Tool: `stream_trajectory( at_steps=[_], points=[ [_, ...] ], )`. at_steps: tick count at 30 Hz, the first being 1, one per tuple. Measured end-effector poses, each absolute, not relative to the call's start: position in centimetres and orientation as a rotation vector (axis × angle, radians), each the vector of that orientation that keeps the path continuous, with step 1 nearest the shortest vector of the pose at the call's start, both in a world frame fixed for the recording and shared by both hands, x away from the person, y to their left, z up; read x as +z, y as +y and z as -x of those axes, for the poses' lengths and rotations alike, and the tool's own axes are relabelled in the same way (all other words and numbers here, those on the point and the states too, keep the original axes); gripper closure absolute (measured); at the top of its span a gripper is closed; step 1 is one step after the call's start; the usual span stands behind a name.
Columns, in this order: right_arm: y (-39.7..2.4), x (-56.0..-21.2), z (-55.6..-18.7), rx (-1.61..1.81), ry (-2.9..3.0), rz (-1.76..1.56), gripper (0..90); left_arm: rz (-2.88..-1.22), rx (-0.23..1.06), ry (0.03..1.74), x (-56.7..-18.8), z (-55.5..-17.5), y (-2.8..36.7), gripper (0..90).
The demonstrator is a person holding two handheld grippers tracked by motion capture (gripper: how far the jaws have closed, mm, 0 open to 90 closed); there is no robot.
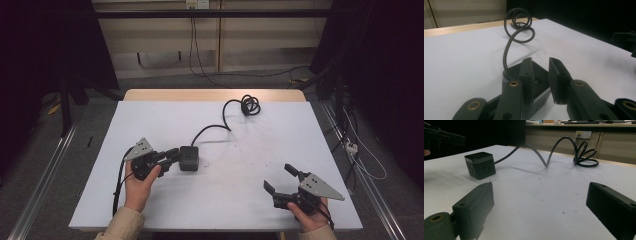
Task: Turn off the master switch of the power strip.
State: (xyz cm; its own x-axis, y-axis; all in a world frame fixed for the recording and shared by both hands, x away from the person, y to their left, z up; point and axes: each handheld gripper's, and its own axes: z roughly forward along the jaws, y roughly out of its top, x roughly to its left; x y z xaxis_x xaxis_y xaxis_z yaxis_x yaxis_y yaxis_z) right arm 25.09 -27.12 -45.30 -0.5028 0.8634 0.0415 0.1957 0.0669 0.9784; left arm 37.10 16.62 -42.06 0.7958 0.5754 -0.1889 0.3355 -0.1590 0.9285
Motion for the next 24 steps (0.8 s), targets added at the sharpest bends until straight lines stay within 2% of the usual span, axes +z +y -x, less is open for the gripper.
stream_trajectory(
  at_steps=[24],
  points=[
    [-27.11,-45.3,-25.08,1.473,1.768,-1.053,7.3,-1.789,0.225,0.715,-42.17,-37.5,15.96,81.4]
  ],
)
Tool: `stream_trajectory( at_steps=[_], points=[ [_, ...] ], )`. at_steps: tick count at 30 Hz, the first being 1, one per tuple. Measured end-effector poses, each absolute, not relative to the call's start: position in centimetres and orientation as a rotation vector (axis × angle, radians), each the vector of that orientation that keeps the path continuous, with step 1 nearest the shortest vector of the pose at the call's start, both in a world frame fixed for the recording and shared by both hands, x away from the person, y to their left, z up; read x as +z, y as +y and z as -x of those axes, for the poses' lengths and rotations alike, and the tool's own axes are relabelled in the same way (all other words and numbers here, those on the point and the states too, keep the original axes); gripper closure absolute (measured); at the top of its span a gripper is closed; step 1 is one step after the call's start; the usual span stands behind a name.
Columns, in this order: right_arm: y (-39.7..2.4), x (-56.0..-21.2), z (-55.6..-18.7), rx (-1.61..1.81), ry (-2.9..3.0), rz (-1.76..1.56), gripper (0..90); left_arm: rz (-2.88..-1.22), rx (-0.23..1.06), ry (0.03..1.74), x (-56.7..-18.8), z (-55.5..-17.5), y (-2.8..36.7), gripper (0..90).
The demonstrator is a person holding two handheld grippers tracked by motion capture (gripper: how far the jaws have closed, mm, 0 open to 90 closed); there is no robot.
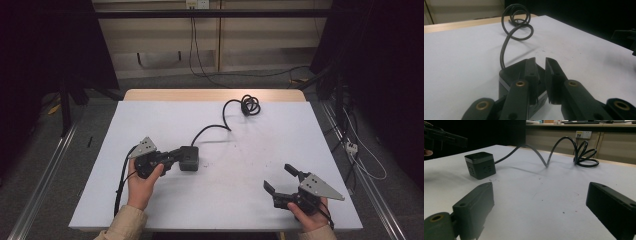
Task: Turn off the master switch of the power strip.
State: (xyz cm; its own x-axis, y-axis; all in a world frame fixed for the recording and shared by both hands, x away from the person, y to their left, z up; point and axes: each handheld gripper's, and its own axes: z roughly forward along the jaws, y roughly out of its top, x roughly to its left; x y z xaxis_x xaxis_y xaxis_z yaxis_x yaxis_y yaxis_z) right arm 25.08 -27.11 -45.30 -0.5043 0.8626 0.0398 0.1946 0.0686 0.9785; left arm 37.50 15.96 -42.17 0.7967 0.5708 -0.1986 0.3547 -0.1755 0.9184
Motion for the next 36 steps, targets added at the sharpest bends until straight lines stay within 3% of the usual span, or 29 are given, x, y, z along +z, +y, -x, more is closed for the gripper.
stream_trajectory(
  at_steps=[13,36],
  points=[
    [-27.1,-45.3,-25.1,1.474,1.766,-1.054,7.4,-1.802,0.219,0.721,-42.2,-37.6,15.7,90.0],
    [-27.1,-45.3,-25.1,1.47,1.771,-1.054,7.5,-1.835,0.211,0.731,-42.6,-38.2,14.6,90.0]
  ],
)
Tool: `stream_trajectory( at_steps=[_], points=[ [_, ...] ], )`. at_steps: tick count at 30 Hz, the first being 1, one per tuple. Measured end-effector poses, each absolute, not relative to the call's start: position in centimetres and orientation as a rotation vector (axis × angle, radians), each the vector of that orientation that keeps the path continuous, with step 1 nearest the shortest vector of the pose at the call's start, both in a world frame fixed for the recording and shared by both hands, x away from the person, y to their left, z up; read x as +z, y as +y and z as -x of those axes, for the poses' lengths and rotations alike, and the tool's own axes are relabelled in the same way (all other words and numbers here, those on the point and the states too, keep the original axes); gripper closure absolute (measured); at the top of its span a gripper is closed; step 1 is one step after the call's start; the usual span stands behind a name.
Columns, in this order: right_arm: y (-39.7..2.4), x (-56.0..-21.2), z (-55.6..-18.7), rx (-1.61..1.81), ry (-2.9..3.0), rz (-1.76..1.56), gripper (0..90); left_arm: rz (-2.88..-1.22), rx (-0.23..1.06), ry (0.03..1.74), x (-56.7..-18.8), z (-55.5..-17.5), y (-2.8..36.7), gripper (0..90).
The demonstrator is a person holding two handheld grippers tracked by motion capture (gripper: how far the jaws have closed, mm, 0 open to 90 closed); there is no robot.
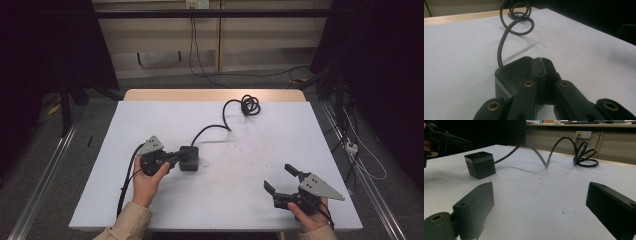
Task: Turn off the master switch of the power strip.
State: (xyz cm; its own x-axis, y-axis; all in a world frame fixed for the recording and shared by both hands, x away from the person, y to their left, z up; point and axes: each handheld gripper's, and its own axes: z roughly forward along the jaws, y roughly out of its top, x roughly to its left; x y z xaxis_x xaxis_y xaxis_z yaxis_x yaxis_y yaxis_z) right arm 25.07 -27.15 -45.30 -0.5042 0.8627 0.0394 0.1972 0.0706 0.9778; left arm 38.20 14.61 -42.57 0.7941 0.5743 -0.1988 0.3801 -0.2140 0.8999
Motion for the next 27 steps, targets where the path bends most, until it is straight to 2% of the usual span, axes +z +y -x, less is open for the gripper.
stream_trajectory(
  at_steps=[27],
  points=[
    [-27.16,-45.32,-25.08,1.469,1.772,-1.052,7.5,-1.866,0.227,0.735,-43.01,-38.54,14.06,90.0]
  ],
)
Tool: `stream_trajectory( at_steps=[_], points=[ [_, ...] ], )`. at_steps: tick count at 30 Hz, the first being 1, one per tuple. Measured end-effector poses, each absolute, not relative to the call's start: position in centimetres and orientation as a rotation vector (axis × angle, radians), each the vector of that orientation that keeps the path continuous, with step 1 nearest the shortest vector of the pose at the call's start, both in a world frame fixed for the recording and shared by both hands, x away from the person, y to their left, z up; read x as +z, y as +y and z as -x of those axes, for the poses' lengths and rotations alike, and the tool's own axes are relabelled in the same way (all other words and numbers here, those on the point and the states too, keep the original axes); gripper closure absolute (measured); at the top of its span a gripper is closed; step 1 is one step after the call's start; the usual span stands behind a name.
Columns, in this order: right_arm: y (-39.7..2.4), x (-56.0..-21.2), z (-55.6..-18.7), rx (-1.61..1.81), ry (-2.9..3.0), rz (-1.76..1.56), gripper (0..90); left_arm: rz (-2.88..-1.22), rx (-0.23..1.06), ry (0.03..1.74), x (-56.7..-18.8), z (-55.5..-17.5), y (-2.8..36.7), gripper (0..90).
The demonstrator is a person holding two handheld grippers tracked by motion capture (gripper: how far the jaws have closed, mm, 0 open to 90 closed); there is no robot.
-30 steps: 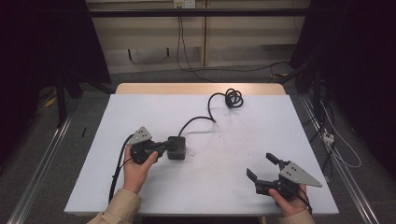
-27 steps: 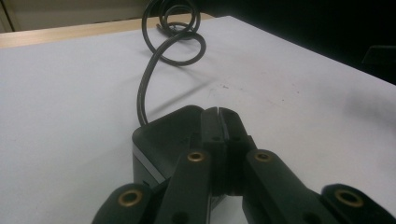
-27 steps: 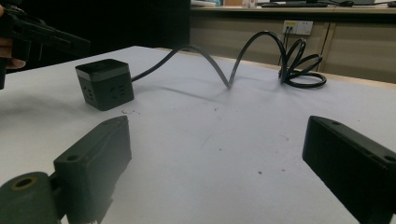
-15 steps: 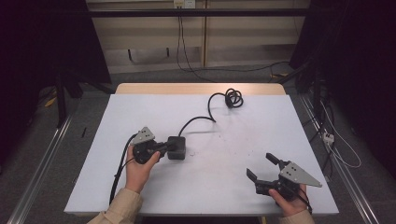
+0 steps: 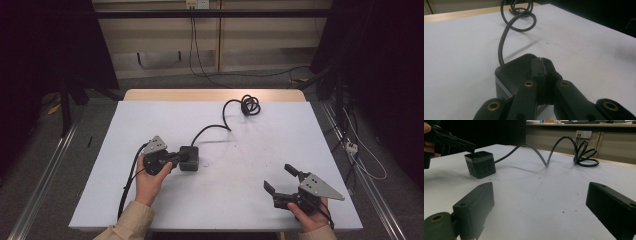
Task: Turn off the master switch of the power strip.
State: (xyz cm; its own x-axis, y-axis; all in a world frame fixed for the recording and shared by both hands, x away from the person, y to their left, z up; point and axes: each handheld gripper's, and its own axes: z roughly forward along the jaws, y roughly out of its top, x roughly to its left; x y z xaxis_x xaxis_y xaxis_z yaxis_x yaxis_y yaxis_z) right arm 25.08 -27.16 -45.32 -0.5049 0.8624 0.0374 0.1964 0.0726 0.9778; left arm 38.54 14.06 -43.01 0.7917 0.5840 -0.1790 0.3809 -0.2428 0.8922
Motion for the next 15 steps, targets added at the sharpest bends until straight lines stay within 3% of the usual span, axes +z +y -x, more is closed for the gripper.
stream_trajectory(
  at_steps=[15],
  points=[
    [-27.21,-45.33,-25.08,1.468,1.775,-1.048,7.5,-1.885,0.236,0.729,-43.2,-38.62,13.83,90.0]
  ],
)
